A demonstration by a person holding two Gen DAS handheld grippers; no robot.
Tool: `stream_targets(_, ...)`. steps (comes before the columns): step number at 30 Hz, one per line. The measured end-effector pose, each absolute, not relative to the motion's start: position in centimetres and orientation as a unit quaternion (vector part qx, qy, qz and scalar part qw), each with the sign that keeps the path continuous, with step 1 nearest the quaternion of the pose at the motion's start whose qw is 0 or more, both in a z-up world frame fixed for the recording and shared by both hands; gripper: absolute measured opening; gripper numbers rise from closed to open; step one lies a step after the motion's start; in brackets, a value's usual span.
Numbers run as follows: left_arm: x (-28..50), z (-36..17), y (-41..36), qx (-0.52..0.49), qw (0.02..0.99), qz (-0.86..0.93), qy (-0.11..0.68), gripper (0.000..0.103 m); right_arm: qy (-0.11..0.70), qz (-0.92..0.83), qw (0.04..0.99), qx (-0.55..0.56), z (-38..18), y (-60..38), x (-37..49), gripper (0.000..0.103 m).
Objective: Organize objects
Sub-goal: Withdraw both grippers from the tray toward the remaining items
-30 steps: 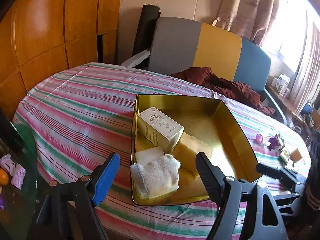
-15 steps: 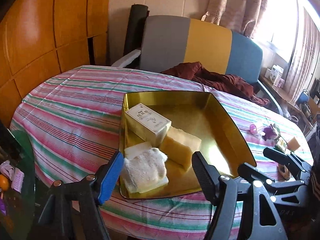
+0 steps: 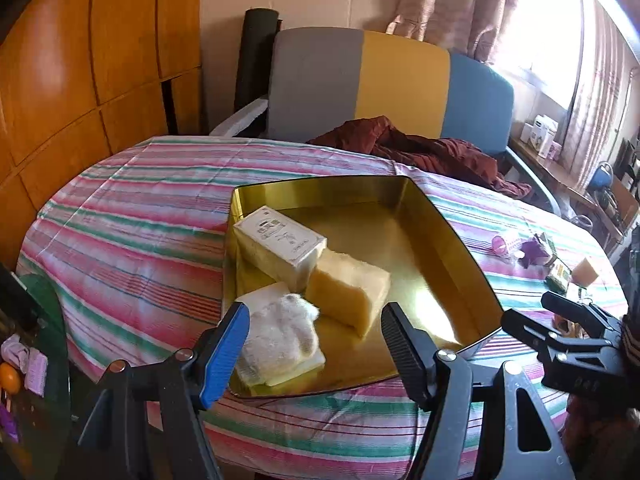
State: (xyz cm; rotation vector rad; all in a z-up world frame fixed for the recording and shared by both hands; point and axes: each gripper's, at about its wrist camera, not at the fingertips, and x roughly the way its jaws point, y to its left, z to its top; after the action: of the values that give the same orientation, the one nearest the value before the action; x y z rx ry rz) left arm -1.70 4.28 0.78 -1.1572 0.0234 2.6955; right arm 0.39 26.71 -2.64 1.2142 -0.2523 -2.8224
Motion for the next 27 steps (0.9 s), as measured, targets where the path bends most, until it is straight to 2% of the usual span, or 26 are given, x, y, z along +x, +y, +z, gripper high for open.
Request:
stream_targets(18, -2.7, 1.7, 15.5, -0.398, 0.245, 0.88, 0.087, 0.07, -0.16, -0.887, -0.128, 0.414, -2.3, 44.4, 3.0, 0.1)
stream_targets(27, -4.4, 1.9, 22.3, -0.4, 0.295, 0.859, 0.123, 0.07, -0.139, -0.889, -0.165, 0.404, -1.5, 49.5, 1.5, 0.1)
